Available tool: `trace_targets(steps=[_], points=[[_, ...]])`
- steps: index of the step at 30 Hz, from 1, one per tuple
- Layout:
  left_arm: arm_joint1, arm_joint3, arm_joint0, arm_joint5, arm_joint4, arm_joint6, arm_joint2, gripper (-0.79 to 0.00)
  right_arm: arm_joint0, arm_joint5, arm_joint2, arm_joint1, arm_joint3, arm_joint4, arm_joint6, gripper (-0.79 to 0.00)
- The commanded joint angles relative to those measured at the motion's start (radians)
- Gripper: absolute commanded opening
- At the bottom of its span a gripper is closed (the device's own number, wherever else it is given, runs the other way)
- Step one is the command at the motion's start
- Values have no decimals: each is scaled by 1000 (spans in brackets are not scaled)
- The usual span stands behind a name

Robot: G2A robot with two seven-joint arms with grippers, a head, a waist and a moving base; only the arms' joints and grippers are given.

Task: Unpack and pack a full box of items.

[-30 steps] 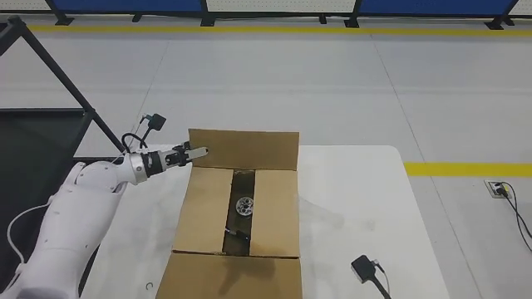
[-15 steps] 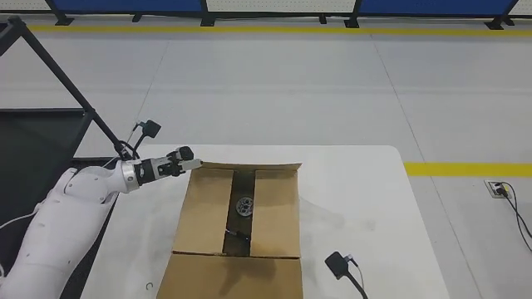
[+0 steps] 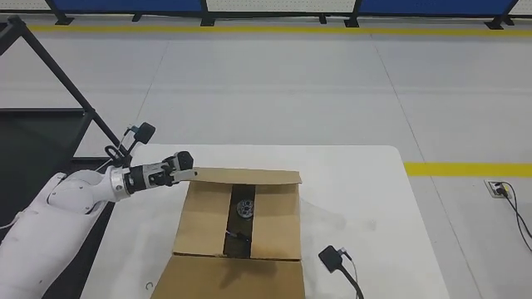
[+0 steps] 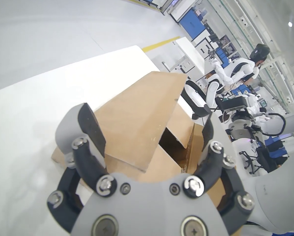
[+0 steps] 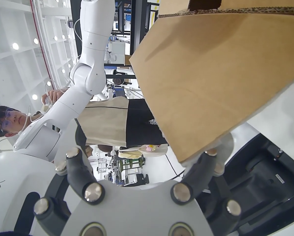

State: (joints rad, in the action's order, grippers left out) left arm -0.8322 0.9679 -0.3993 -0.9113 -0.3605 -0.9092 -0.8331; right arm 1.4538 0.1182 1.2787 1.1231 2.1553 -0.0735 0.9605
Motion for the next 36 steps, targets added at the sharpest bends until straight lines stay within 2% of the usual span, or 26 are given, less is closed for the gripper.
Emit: trace_targets(steps=[1,8,19,27,36], points=[[22,34,-4,3,-13,-3,13,0,-3,-7,0,-1,7,-4,-5,0],[63,94,4,12,-61,-12,70,0,-11,-36,4,-3,26,-25,-36,0],[92,118,38,5,-126,-5,170,0,-61,-95,-7,8,-2,-96,-215,0],[99,114,57,4,-178,-4,228,0,-182,-80,-70,26,-78,-127,-321,0],[109,113,70,-8,-217,8,271,0,-319,-67,-185,58,-200,-44,-504,0]])
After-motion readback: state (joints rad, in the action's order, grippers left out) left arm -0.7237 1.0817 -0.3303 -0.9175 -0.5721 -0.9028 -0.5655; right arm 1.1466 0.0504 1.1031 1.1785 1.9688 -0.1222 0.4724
